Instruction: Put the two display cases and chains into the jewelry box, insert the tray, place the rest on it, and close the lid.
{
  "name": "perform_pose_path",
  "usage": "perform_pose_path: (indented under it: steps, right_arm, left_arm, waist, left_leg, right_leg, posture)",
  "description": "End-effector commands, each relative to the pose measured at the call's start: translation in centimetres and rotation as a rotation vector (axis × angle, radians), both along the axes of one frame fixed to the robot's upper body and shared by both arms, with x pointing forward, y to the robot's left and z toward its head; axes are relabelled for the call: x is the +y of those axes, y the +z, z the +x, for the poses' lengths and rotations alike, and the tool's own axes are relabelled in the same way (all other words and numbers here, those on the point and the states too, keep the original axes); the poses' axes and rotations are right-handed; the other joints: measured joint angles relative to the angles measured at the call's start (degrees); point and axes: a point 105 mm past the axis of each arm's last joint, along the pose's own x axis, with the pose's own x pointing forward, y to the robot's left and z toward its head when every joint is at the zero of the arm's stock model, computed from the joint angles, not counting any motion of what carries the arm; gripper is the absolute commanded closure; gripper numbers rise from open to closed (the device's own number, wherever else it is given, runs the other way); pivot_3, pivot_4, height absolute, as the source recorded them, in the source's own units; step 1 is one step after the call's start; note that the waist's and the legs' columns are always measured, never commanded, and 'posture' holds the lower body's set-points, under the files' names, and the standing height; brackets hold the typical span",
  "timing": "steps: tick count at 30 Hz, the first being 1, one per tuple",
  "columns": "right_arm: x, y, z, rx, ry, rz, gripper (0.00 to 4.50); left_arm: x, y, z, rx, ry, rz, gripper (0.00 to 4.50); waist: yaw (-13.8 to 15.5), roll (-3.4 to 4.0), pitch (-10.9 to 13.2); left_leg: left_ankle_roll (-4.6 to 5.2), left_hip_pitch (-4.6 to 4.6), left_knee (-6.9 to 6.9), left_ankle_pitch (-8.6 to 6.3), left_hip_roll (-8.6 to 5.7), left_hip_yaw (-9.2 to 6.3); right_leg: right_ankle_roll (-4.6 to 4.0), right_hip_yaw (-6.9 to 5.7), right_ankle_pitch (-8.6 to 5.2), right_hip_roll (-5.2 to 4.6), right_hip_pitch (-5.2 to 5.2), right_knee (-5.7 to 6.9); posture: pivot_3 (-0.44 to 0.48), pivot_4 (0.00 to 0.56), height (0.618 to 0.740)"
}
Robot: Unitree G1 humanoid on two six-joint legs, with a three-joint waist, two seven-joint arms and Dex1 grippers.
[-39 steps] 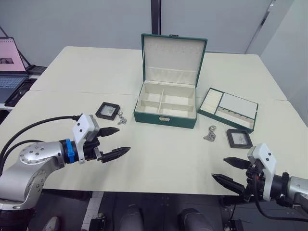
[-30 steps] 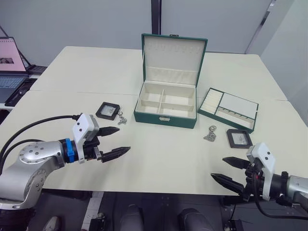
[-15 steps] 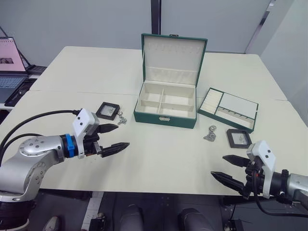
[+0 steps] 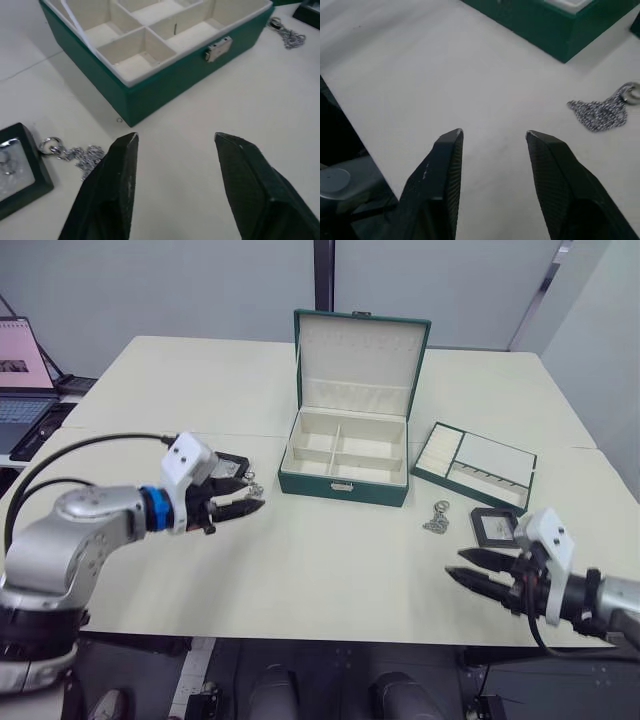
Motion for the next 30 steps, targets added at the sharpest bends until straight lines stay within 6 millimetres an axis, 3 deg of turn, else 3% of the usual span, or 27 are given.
perform_pose_path:
  steps: [1, 5, 6, 12, 18, 26, 30]
  right_arm:
    - [-0.5, 1.1, 1.8, -0.042, -0.014, -0.03, 3.29]
    - [-1.3, 1.9, 4.9, -0.1, -0.055, -0.09, 4.23]
    - [-1.4, 2.0, 5.5, -0.11, -0.058, -0.102, 4.44]
    - [-2.4, 2.2, 10.4, -0.155, -0.118, -0.188, 4.48]
    - [-2.2, 2.1, 14.3, -0.163, -0.127, -0.222, 4.48]
    - [-0.9, 0.5, 16.7, -0.142, -0.098, -0.251, 4.48]
    - [-0.1, 0.0, 17.1, -0.136, -0.078, -0.247, 4.48]
  left_arm:
    - [0.5, 0.3, 2.3, -0.029, 0.073, 0.053, 3.15]
    - [0.7, -0.1, 4.6, -0.037, 0.11, 0.116, 4.4]
    - [0.5, 0.0, 5.1, -0.043, 0.114, 0.115, 4.5]
    - [-0.3, 0.5, 8.7, -0.099, 0.139, 0.169, 4.5]
    - [-1.3, 0.0, 10.9, -0.062, 0.113, 0.248, 4.5]
    - [-1.0, -1.8, 11.9, -0.022, 0.136, 0.29, 4.5]
    - [-1.7, -2.3, 12.1, -0.021, 0.105, 0.275, 4.5]
  waist:
    - [-0.01, -0.01, 0.0]
    - [-0.07, 0.0, 0.01]
    - [-0.02, 0.0, 0.01]
    - [0.08, -0.01, 0.02]
    - [-0.09, 0.03, 0.04]
    - [-0.07, 0.05, 0.06]
    - [-0.06, 0.06, 0.06]
  left_leg:
    - [-0.02, 0.0, 0.0, 0.01, 0.01, 0.01]
    - [-0.18, 0.0, 0.0, 0.11, 0.01, 0.06]
    - [-0.19, 0.0, 0.01, 0.11, 0.01, 0.07]
    - [-0.19, -0.04, 0.17, 0.11, 0.02, 0.13]
    - [-0.19, -0.07, 0.51, 0.11, 0.05, 0.26]
    - [-0.2, -0.06, 0.49, 0.11, 0.09, 0.37]
    - [-0.2, -0.07, 0.5, 0.11, 0.1, 0.38]
  right_leg:
    - [0.0, 0.0, 0.0, 0.01, -0.02, 0.01]
    - [0.0, 0.05, 0.0, 0.01, -0.07, 0.04]
    - [0.0, 0.06, 0.0, 0.01, -0.07, 0.05]
    - [0.0, 0.07, 0.0, 0.0, -0.18, 0.16]
    - [0.0, 0.13, 0.0, 0.01, -0.27, 0.28]
    - [0.0, 0.13, 0.0, 0.0, -0.33, 0.32]
    - [0.0, 0.12, 0.0, -0.01, -0.34, 0.33]
  posture:
    - [0.0, 0.15, 0.74]
    - [0.0, 0.15, 0.74]
    - [0.0, 0.15, 0.74]
    - [0.0, 0.15, 0.74]
    - [0.0, 0.15, 0.74]
    - [0.0, 0.15, 0.74]
    - [0.0, 0.15, 0.74]
